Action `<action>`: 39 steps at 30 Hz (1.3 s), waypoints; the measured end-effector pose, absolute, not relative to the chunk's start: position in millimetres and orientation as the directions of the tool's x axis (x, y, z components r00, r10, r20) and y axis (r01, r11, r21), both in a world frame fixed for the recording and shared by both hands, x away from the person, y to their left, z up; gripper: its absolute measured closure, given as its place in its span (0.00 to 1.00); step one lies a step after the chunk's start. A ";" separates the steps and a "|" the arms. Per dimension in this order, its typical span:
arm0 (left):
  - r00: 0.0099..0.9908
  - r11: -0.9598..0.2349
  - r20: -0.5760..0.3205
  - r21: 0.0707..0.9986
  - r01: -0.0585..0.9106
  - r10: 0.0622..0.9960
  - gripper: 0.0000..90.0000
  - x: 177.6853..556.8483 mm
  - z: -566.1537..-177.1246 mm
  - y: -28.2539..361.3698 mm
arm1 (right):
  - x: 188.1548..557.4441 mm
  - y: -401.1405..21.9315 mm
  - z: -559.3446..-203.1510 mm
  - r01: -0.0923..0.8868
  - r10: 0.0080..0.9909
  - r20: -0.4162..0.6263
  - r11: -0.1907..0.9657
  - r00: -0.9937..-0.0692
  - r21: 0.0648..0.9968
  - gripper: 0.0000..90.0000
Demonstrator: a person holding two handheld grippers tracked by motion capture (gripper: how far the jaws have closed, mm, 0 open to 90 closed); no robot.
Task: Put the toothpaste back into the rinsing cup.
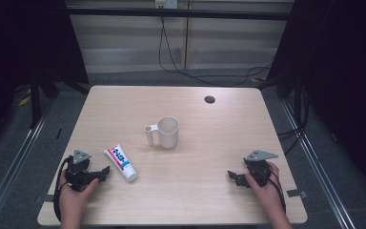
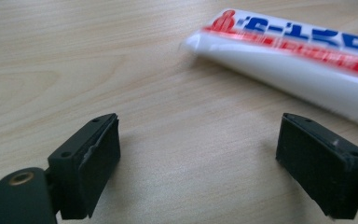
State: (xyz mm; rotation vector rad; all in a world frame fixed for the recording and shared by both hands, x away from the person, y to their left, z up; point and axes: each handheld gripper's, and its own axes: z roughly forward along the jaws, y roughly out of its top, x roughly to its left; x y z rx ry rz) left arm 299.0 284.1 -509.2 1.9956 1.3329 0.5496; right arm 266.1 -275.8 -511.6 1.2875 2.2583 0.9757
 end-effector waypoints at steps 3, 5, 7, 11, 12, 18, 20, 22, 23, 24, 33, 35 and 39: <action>0.383 -0.251 -0.019 0.725 0.642 0.923 0.15 299.1 -509.3 283.5 | 266.0 -275.7 -511.5 0.605 0.855 0.025 0.345 -0.517 0.717 0.15; 0.375 -0.247 -0.019 0.722 0.647 0.927 0.15 299.3 -508.9 282.7 | 266.0 -275.7 -511.6 0.604 0.855 0.025 0.345 -0.518 0.718 0.15; 0.363 -0.242 -0.022 0.708 0.663 0.931 0.15 300.9 -507.1 280.9 | 266.1 -275.8 -511.6 0.602 0.854 0.023 0.347 -0.519 0.719 0.15; 0.336 -0.237 -0.041 0.630 0.739 0.941 0.18 307.9 -496.8 279.1 | 266.1 -275.9 -511.7 0.603 0.854 0.023 0.347 -0.519 0.719 0.15; 0.333 -0.231 -0.055 0.613 0.756 0.941 0.20 310.1 -494.4 279.6 | 266.1 -275.9 -511.6 0.602 0.854 0.023 0.347 -0.519 0.719 0.15; 0.303 -0.208 -0.106 0.515 0.832 0.947 0.28 323.0 -477.0 283.6 | 266.1 -275.9 -511.7 0.602 0.854 0.023 0.347 -0.519 0.719 0.15; 0.290 -0.185 -0.136 0.509 0.841 0.947 0.28 326.0 -470.1 283.6 | 266.1 -275.9 -511.7 0.602 0.854 0.023 0.347 -0.520 0.719 0.15; 0.299 -0.195 -0.144 0.489 0.850 0.943 0.28 329.4 -464.2 281.1 | 266.2 -275.9 -511.6 0.604 0.855 0.025 0.345 -0.518 0.719 0.15; 0.305 -0.202 -0.151 0.474 0.857 0.940 0.28 331.9 -462.2 279.8 | 266.1 -275.8 -511.6 0.605 0.855 0.026 0.344 -0.518 0.718 0.15; 0.304 -0.203 -0.154 0.463 0.863 0.940 0.28 334.2 -460.7 277.4 | 266.2 -275.9 -511.7 0.603 0.854 0.024 0.346 -0.519 0.719 0.15; 0.277 -0.173 -0.224 0.393 0.903 0.935 0.28 357.4 -441.1 260.1 | 266.1 -275.8 -511.6 0.604 0.855 0.025 0.345 -0.518 0.719 0.15; 0.260 -0.159 -0.241 0.370 0.915 0.935 0.28 362.0 -439.1 255.3 | 266.2 -275.9 -511.7 0.602 0.854 0.024 0.346 -0.519 0.719 0.15; 0.223 -0.128 -0.285 0.317 0.940 0.932 0.28 371.6 -438.8 251.0 | 266.1 -275.8 -511.6 0.604 0.855 0.026 0.345 -0.518 0.718 0.15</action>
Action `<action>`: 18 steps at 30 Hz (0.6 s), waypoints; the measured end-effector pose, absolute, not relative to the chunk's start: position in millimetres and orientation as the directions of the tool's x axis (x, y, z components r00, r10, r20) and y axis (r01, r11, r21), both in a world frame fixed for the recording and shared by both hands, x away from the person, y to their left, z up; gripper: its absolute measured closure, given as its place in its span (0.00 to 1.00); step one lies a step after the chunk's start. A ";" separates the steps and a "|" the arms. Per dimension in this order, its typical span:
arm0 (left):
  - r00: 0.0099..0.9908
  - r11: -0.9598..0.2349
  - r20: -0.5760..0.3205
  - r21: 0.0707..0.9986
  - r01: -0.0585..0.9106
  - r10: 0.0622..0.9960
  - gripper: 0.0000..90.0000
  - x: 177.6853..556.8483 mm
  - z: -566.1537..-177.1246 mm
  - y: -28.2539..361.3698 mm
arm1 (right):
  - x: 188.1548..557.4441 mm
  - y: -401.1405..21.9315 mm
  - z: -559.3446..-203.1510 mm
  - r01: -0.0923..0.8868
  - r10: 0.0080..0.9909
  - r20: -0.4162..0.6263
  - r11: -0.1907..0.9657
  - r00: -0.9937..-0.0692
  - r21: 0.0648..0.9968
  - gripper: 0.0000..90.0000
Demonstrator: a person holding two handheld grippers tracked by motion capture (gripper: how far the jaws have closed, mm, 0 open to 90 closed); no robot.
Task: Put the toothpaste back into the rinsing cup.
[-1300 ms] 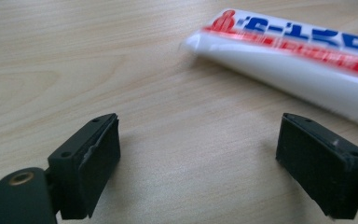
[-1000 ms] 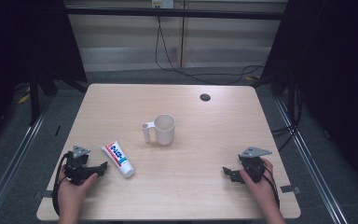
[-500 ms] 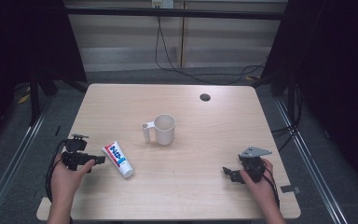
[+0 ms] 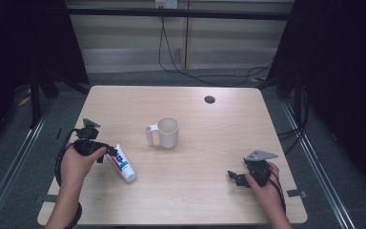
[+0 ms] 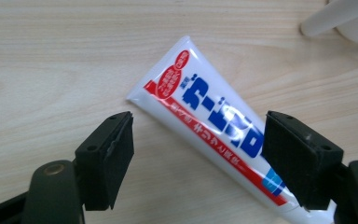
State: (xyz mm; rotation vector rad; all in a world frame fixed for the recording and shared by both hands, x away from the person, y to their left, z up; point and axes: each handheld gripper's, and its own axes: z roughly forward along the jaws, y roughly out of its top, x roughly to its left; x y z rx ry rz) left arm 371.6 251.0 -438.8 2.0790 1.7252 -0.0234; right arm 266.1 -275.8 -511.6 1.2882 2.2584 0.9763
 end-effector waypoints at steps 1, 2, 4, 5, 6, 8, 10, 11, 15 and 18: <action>0.201 -0.111 -0.295 0.297 0.948 0.934 0.28 373.7 -439.3 248.8 | 266.2 -276.0 -511.7 0.603 0.854 0.024 0.346 -0.520 0.719 0.15; 0.191 -0.105 -0.296 0.284 0.953 0.936 0.28 375.2 -439.3 247.5 | 266.2 -275.9 -511.7 0.602 0.854 0.024 0.346 -0.519 0.719 0.15; 0.167 -0.086 -0.302 0.266 0.960 0.939 0.28 377.5 -439.9 244.2 | 266.1 -275.8 -511.6 0.604 0.855 0.025 0.345 -0.518 0.719 0.15; 0.168 -0.088 -0.301 0.260 0.962 0.939 0.28 378.7 -440.2 243.3 | 266.2 -275.9 -511.6 0.603 0.855 0.025 0.345 -0.518 0.719 0.15; 0.161 -0.084 -0.294 0.258 0.963 0.942 0.28 379.6 -441.2 241.1 | 266.2 -275.9 -511.6 0.604 0.855 0.025 0.345 -0.518 0.719 0.15; 0.159 -0.088 -0.298 0.238 0.967 0.941 0.28 381.6 -442.1 238.9 | 266.2 -275.9 -511.6 0.603 0.855 0.025 0.345 -0.518 0.719 0.15; 0.151 -0.089 -0.278 0.225 0.970 0.949 0.28 382.8 -443.6 236.7 | 266.2 -275.9 -511.6 0.604 0.855 0.025 0.345 -0.519 0.719 0.15; 0.161 -0.101 -0.274 0.222 0.970 0.948 0.28 383.6 -444.4 237.0 | 266.1 -275.8 -511.6 0.604 0.855 0.025 0.345 -0.518 0.719 0.15; 0.147 -0.091 -0.261 0.214 0.973 0.954 0.28 384.7 -446.8 234.8 | 266.0 -275.8 -511.5 0.606 0.856 0.026 0.344 -0.517 0.718 0.15; 0.146 -0.093 -0.259 0.205 0.974 0.955 0.28 385.1 -448.2 232.4 | 266.1 -275.8 -511.6 0.605 0.855 0.026 0.344 -0.517 0.718 0.15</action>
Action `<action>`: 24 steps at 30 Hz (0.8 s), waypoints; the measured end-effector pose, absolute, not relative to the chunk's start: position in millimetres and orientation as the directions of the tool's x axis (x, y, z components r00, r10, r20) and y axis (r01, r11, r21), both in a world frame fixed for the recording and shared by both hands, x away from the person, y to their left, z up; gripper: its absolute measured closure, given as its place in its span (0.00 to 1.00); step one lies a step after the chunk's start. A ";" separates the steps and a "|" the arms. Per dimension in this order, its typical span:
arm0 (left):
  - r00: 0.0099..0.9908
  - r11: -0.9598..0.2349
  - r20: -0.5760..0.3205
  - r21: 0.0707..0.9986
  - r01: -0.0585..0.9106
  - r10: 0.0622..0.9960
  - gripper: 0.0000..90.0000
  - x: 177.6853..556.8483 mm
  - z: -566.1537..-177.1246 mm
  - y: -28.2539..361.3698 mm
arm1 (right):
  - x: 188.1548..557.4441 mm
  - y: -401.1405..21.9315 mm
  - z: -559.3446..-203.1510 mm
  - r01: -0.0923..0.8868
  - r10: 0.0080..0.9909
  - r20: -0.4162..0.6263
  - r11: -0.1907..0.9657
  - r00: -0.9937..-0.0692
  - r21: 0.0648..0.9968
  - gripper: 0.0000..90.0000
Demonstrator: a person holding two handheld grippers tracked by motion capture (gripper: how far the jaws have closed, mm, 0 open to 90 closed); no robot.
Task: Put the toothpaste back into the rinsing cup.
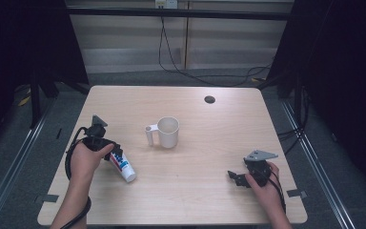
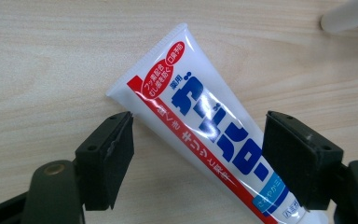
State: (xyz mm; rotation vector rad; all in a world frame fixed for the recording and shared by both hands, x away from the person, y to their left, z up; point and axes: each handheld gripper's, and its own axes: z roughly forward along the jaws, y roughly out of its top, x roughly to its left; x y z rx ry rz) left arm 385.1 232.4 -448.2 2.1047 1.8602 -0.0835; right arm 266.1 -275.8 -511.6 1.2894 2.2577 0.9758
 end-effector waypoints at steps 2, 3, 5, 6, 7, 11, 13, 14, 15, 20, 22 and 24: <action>0.144 -0.089 -0.261 0.210 0.974 0.955 0.28 385.7 -448.6 231.0 | 266.1 -275.8 -511.6 0.604 0.855 0.025 0.344 -0.518 0.719 0.15; 0.135 -0.082 -0.251 0.213 0.974 0.958 0.28 385.8 -449.6 229.4 | 266.1 -275.8 -511.6 0.604 0.855 0.025 0.344 -0.518 0.718 0.15; 0.133 -0.085 -0.243 0.200 0.976 0.961 0.27 386.7 -451.2 229.3 | 266.1 -275.8 -511.6 0.604 0.855 0.025 0.345 -0.518 0.719 0.15; 0.129 -0.083 -0.232 0.198 0.977 0.964 0.27 386.8 -452.7 228.9 | 266.1 -275.8 -511.6 0.604 0.855 0.026 0.345 -0.518 0.718 0.15; 0.126 -0.080 -0.234 0.197 0.977 0.964 0.27 386.8 -454.2 228.9 | 266.1 -275.8 -511.6 0.604 0.855 0.026 0.345 -0.518 0.718 0.15; 0.120 -0.072 -0.246 0.196 0.978 0.962 0.26 387.2 -455.4 228.4 | 266.1 -275.8 -511.6 0.604 0.855 0.025 0.344 -0.517 0.718 0.15; 0.118 -0.071 -0.246 0.193 0.979 0.962 0.26 387.3 -455.5 227.3 | 266.1 -275.8 -511.6 0.604 0.855 0.026 0.345 -0.518 0.718 0.15; 0.119 -0.073 -0.246 0.189 0.979 0.962 0.26 387.7 -455.3 226.9 | 266.1 -275.8 -511.6 0.604 0.855 0.025 0.345 -0.518 0.719 0.15; 0.115 -0.067 -0.245 0.197 0.978 0.963 0.26 387.8 -456.3 225.5 | 266.1 -275.8 -511.6 0.604 0.855 0.026 0.345 -0.518 0.718 0.15; 0.128 -0.085 -0.236 0.184 0.979 0.963 0.24 389.2 -458.6 221.1 | 266.1 -275.9 -511.7 0.602 0.854 0.024 0.347 -0.520 0.719 0.15; 0.122 -0.079 -0.226 0.190 0.979 0.966 0.24 389.2 -459.0 219.4 | 266.1 -275.8 -511.6 0.604 0.855 0.025 0.345 -0.518 0.718 0.15; 0.117 -0.076 -0.224 0.187 0.979 0.968 0.24 389.4 -458.9 218.6 | 266.1 -275.8 -511.6 0.604 0.855 0.025 0.345 -0.518 0.718 0.15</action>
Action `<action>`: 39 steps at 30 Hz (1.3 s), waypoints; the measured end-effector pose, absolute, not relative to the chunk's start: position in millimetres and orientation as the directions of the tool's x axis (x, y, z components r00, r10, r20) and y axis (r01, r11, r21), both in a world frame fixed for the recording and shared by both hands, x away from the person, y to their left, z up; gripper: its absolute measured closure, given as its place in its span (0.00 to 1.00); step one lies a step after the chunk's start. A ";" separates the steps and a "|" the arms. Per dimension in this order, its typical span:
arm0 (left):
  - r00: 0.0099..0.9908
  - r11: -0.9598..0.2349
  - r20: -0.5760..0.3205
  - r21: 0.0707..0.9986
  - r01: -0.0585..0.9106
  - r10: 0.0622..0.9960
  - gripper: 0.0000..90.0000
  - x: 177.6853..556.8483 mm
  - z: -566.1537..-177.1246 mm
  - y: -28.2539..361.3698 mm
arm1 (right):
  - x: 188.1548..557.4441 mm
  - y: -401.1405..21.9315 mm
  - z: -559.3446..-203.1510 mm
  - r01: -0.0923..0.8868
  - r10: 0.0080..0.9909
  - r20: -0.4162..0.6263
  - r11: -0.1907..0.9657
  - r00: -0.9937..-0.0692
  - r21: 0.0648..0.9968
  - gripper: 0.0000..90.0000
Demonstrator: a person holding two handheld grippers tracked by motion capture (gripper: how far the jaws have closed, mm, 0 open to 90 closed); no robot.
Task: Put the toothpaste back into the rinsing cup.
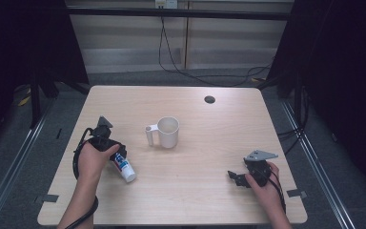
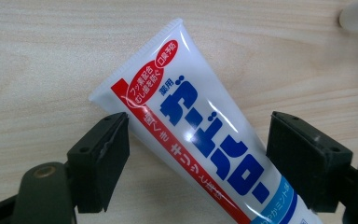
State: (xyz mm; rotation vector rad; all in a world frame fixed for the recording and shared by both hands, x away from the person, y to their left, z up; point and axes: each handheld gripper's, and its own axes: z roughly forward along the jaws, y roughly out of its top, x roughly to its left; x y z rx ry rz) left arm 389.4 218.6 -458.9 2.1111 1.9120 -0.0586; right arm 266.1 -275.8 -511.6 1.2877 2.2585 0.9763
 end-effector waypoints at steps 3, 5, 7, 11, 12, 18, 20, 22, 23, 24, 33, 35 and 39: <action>0.113 -0.073 -0.225 0.179 0.981 0.968 0.24 389.9 -459.3 218.6 | 266.1 -275.8 -511.6 0.604 0.855 0.026 0.345 -0.518 0.718 0.15; 0.113 -0.074 -0.221 0.180 0.981 0.969 0.23 390.0 -460.1 217.8 | 266.1 -275.8 -511.6 0.604 0.855 0.025 0.345 -0.518 0.718 0.15; 0.122 -0.082 -0.219 0.180 0.980 0.968 0.22 389.8 -460.5 217.7 | 266.1 -276.0 -511.7 0.603 0.854 0.024 0.346 -0.520 0.719 0.15; 0.127 -0.085 -0.212 0.196 0.977 0.969 0.23 389.3 -461.2 217.1 | 266.0 -275.7 -511.5 0.606 0.856 0.026 0.344 -0.516 0.718 0.15; 0.134 -0.092 -0.211 0.197 0.976 0.968 0.25 389.5 -460.9 217.3 | 266.2 -275.9 -511.6 0.603 0.855 0.025 0.345 -0.519 0.719 0.15; 0.172 -0.135 -0.167 0.214 0.968 0.971 0.28 389.4 -462.6 212.0 | 266.1 -275.8 -511.6 0.604 0.855 0.025 0.345 -0.518 0.718 0.15; 0.176 -0.142 -0.148 0.217 0.966 0.973 0.30 389.4 -463.3 209.6 | 266.1 -275.8 -511.6 0.604 0.855 0.025 0.345 -0.519 0.719 0.15; 0.186 -0.154 -0.131 0.217 0.964 0.974 0.32 390.3 -463.5 207.7 | 266.1 -275.9 -511.7 0.603 0.854 0.024 0.346 -0.519 0.719 0.15; 0.184 -0.156 -0.120 0.213 0.965 0.975 0.33 390.9 -463.3 206.7 | 266.1 -275.8 -511.6 0.604 0.855 0.025 0.345 -0.518 0.718 0.15; 0.181 -0.154 -0.115 0.215 0.965 0.977 0.34 391.3 -463.8 205.3 | 266.2 -275.9 -511.7 0.602 0.854 0.024 0.346 -0.520 0.719 0.15; 0.144 -0.129 -0.078 0.168 0.977 0.986 0.42 397.2 -463.0 199.5 | 266.1 -275.9 -511.7 0.602 0.854 0.024 0.347 -0.520 0.719 0.15; 0.146 -0.132 -0.078 0.170 0.977 0.986 0.43 397.0 -463.0 199.5 | 266.1 -275.8 -511.6 0.604 0.855 0.025 0.345 -0.518 0.718 0.15; 0.148 -0.131 -0.093 0.171 0.977 0.985 0.53 396.0 -460.0 201.1 | 266.1 -275.8 -511.6 0.604 0.855 0.025 0.345 -0.518 0.719 0.15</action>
